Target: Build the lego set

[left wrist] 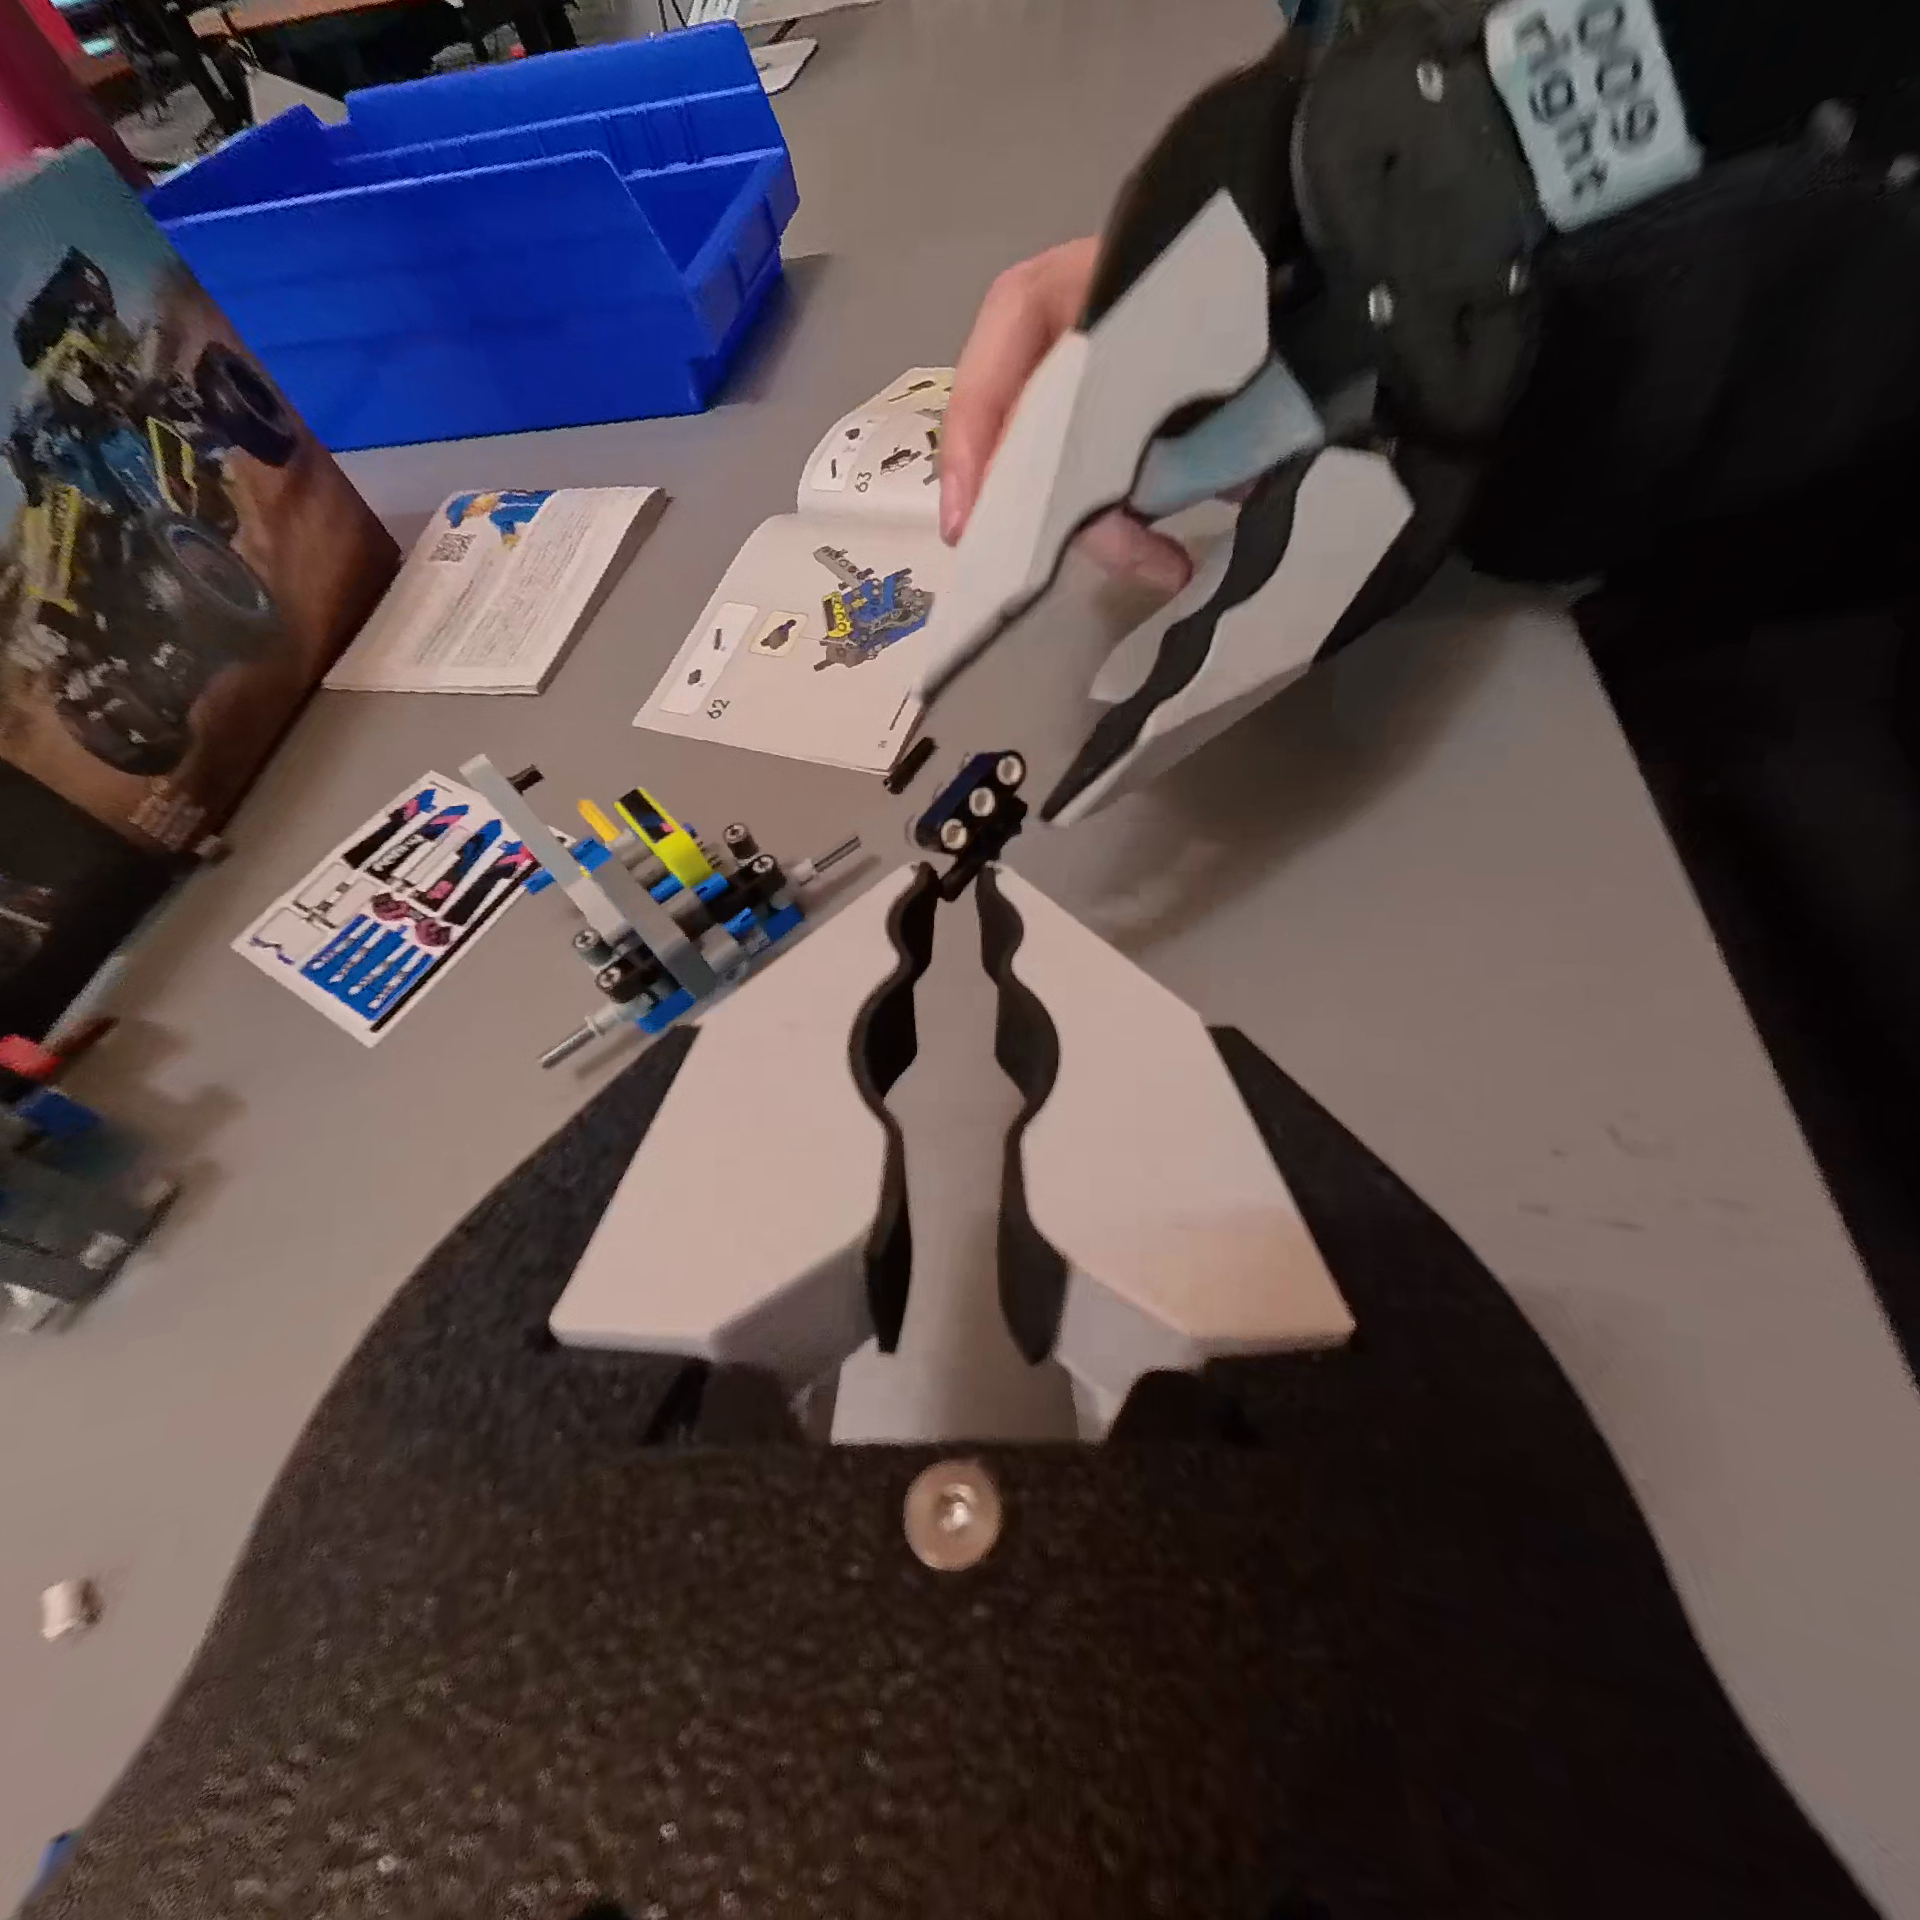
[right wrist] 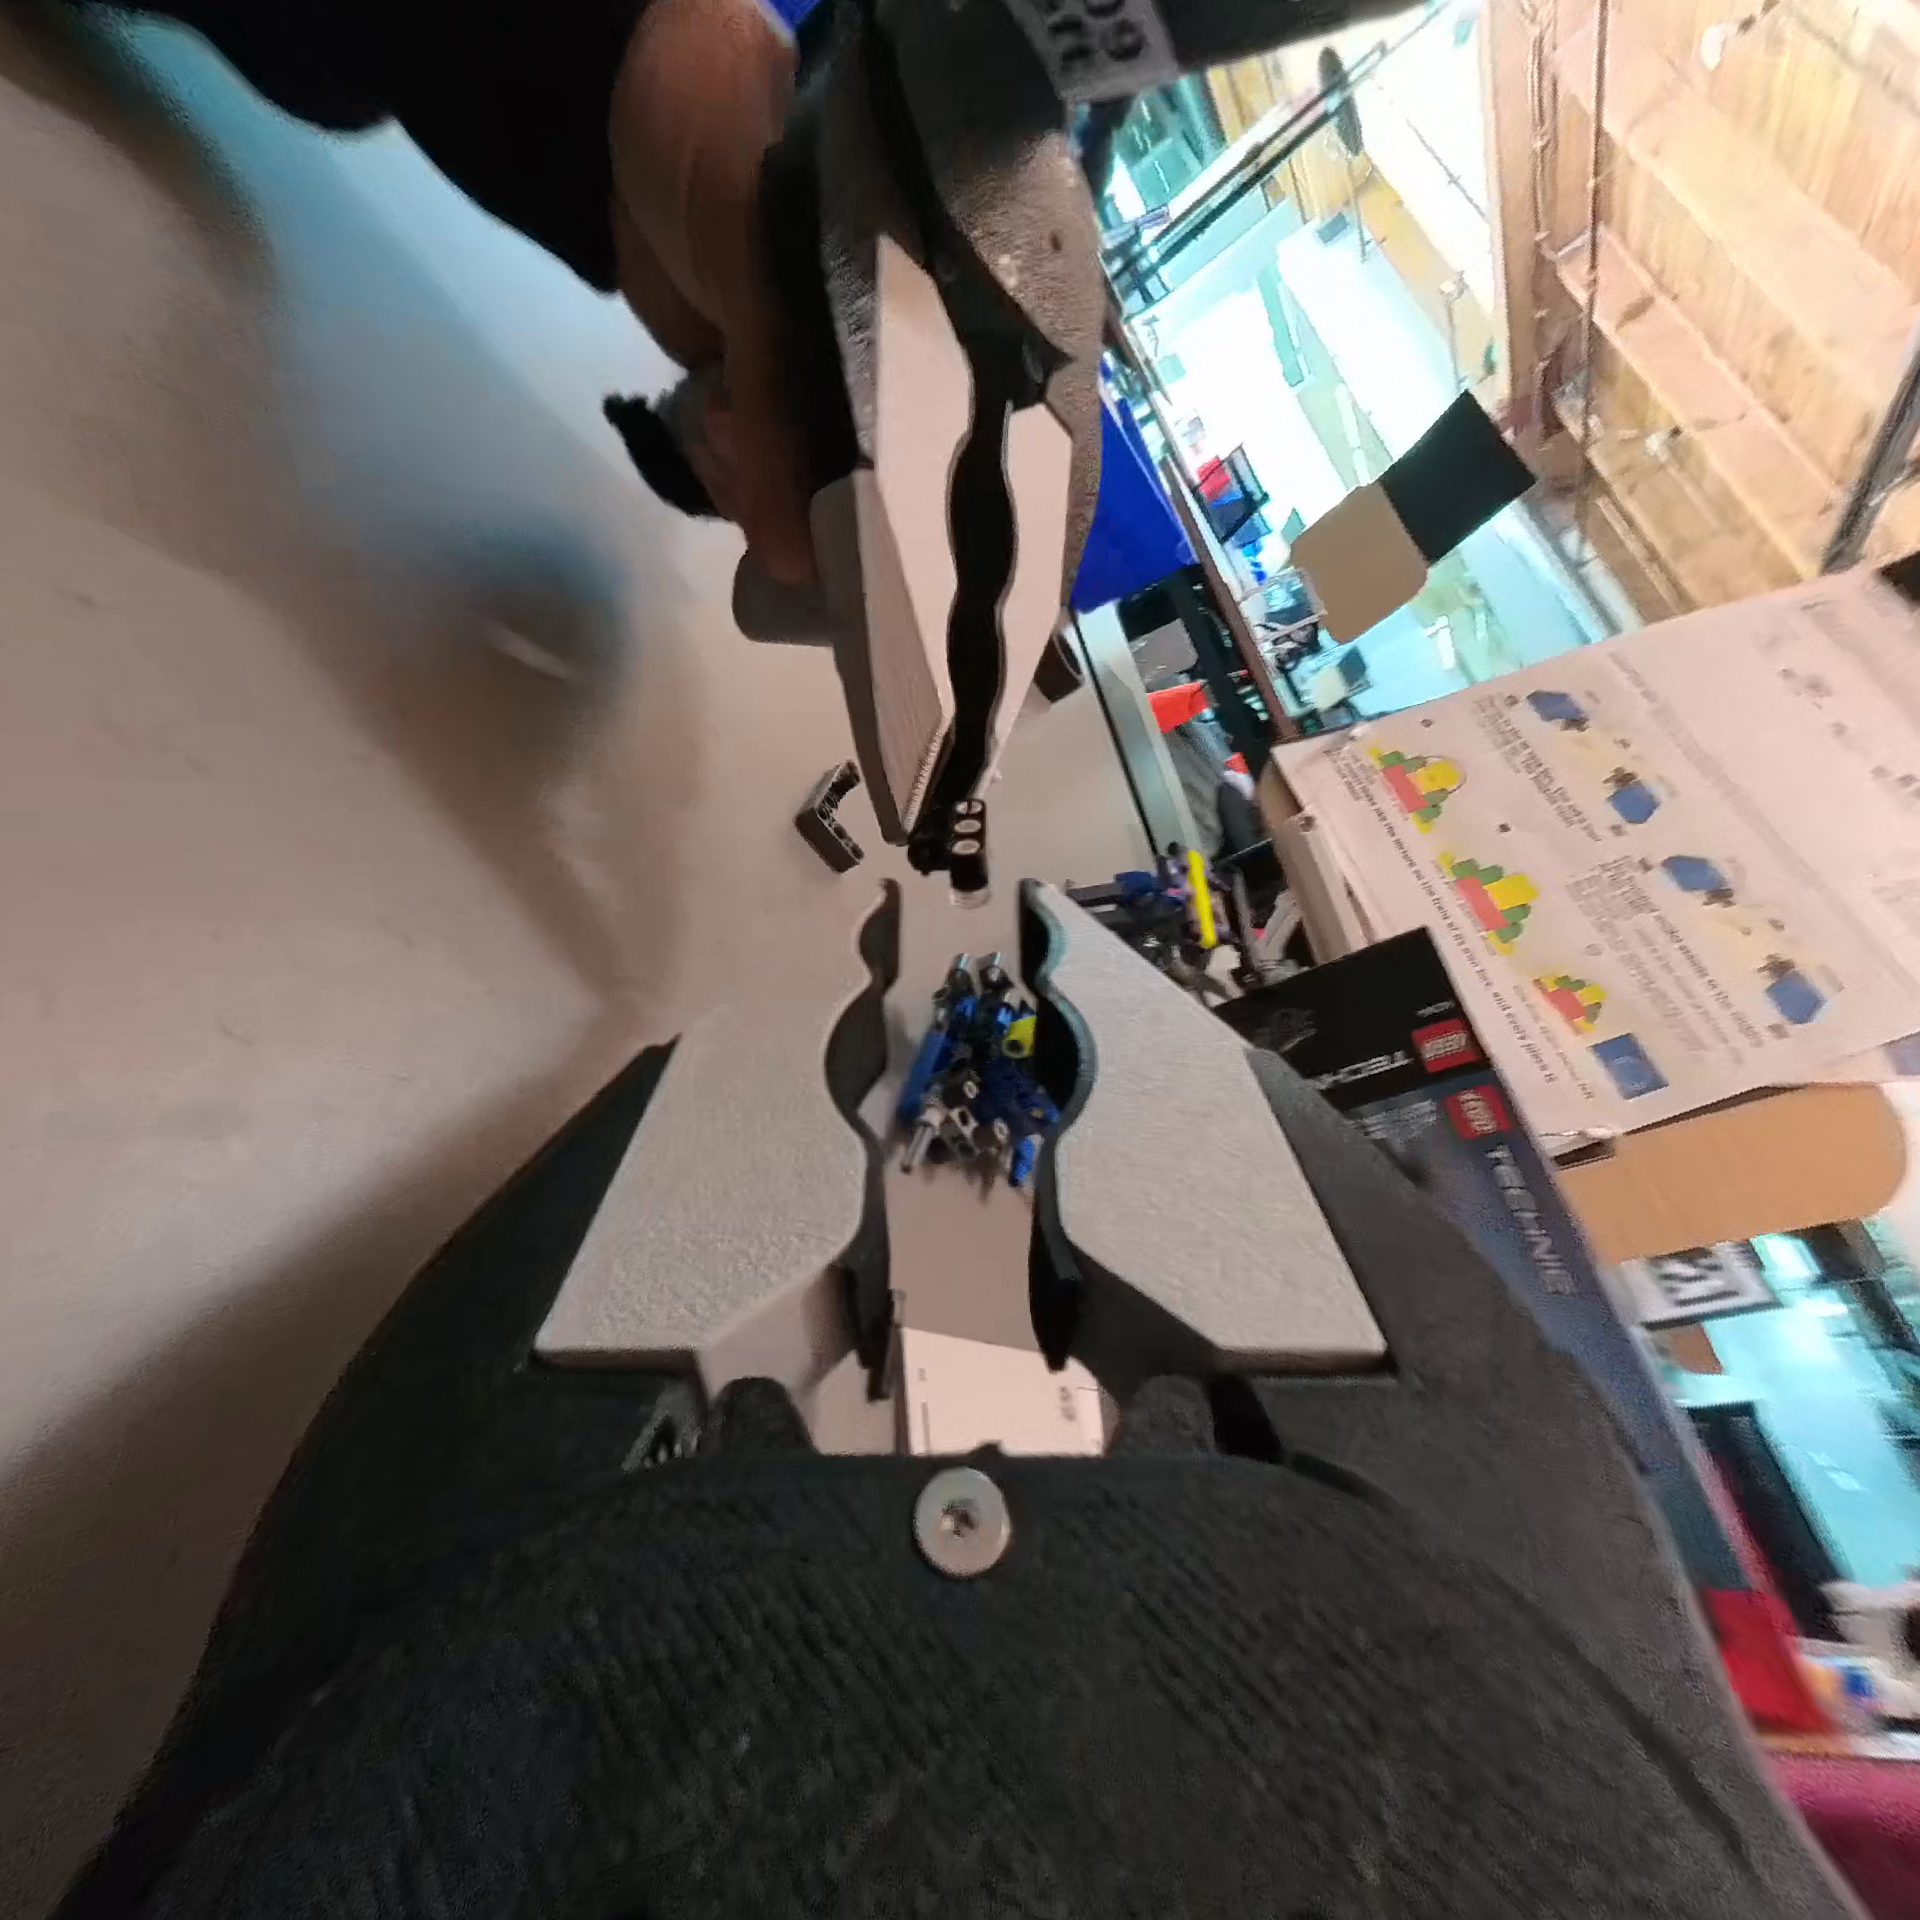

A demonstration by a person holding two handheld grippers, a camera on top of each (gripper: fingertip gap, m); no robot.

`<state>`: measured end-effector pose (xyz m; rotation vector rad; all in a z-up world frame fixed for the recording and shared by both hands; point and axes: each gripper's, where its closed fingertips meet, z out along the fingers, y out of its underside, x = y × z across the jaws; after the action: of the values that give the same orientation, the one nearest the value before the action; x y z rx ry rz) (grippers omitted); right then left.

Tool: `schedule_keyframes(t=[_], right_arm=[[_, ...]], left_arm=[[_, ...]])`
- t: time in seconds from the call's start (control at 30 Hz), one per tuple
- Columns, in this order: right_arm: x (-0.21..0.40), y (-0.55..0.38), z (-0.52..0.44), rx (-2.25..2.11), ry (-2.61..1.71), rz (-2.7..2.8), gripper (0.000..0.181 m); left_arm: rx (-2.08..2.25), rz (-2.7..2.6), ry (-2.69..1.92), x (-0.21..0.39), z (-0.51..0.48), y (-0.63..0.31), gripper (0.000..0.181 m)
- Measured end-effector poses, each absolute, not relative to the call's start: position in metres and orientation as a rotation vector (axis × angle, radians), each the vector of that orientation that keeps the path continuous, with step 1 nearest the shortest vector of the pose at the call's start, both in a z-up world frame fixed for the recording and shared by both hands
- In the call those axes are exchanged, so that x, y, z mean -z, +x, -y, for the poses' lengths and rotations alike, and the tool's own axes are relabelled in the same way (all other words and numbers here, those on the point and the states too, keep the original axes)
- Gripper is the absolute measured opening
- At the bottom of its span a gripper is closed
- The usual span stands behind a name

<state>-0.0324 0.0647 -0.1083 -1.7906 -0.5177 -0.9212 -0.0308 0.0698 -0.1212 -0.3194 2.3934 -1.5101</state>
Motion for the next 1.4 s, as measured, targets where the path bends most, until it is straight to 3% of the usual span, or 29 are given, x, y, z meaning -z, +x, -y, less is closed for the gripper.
schedule_keyframes(t=[0.2,0.33,0.5,0.6,0.7,0.97,1.4], right_arm=[[0.105,-0.03,-0.063,0.422,-1.819,0.143,0.041],[0.112,-0.019,-0.065,0.248,-1.854,-0.049,0.032],[0.116,-0.012,-0.064,0.224,-1.885,-0.083,0.012],[0.118,-0.01,-0.066,0.264,-1.905,-0.06,0.011],[0.119,0.004,-0.068,0.323,-1.891,-0.131,0.011],[0.135,0.03,-0.07,0.306,-1.963,-0.334,0.011],[0.145,0.035,-0.077,0.388,-2.039,-0.317,0.01]], left_arm=[[1.331,-2.352,-0.183,0.13,-0.07,-0.022,0.005],[1.301,-2.287,-0.131,0.127,-0.066,-0.015,0.005],[1.299,-2.252,-0.13,0.126,-0.066,-0.006,0.005],[1.259,-2.256,-0.153,0.128,-0.069,-0.001,0.006],[1.253,-2.245,-0.243,0.128,-0.075,0.007,0.022],[1.17,-2.365,-0.717,0.157,-0.087,0.03,0.042],[1.189,-2.404,-0.809,0.166,-0.082,0.034,0.027]])
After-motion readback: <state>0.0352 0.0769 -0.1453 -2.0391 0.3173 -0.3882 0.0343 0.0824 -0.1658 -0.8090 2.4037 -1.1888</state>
